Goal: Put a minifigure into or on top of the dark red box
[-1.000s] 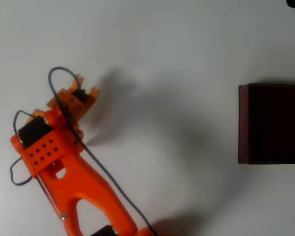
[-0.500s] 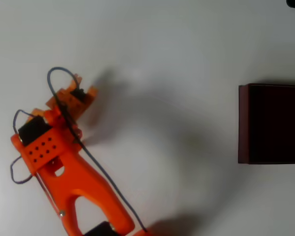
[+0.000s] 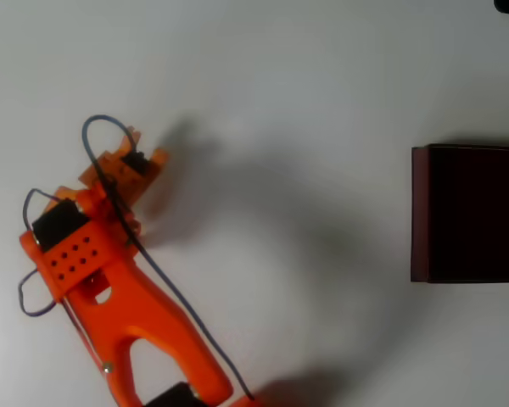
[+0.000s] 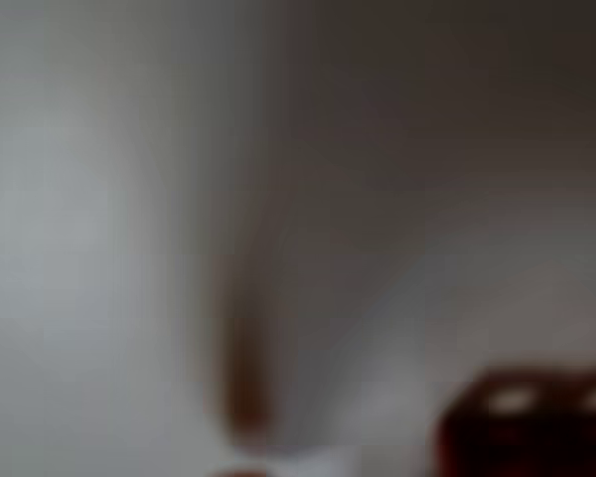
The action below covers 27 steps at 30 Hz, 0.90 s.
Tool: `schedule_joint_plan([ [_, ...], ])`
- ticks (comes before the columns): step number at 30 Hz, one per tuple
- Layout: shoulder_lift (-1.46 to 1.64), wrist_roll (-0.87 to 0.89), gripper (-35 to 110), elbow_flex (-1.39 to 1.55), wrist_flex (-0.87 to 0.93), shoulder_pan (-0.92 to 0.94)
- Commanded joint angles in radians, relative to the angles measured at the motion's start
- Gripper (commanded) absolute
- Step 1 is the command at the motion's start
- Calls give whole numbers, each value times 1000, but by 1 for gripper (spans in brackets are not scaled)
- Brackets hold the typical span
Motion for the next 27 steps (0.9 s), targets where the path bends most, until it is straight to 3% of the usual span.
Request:
schedule_joint_plan([
  [1, 20, 8, 18, 12, 0, -21],
  [27, 81, 2, 13, 101, -32, -31],
])
